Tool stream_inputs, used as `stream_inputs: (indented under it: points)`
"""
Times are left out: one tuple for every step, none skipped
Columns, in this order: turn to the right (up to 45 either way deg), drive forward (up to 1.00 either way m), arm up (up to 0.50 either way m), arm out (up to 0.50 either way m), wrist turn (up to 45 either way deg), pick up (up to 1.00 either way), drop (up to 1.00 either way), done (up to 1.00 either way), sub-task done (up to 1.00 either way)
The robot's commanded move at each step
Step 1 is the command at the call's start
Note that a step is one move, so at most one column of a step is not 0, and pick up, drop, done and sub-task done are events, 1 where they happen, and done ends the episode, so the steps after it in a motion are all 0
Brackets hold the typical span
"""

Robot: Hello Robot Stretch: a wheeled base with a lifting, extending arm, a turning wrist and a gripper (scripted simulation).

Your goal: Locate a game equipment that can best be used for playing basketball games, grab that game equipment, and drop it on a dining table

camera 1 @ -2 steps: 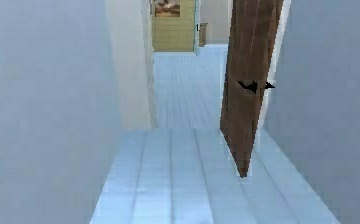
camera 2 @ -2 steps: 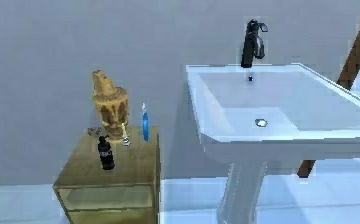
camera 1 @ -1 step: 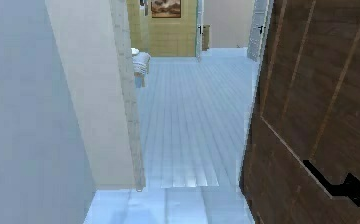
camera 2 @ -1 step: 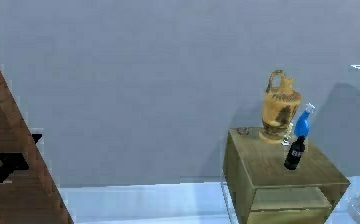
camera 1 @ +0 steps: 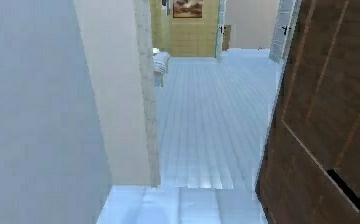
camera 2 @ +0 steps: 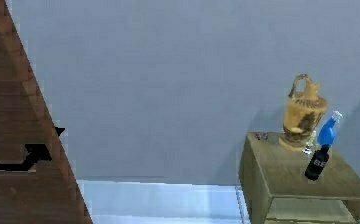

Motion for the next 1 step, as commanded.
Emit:
stream_inputs:
  points:
    - [0.0, 0.65, 0.00, 0.00, 0.0, 0.00, 0.00, 0.00, 0.00]
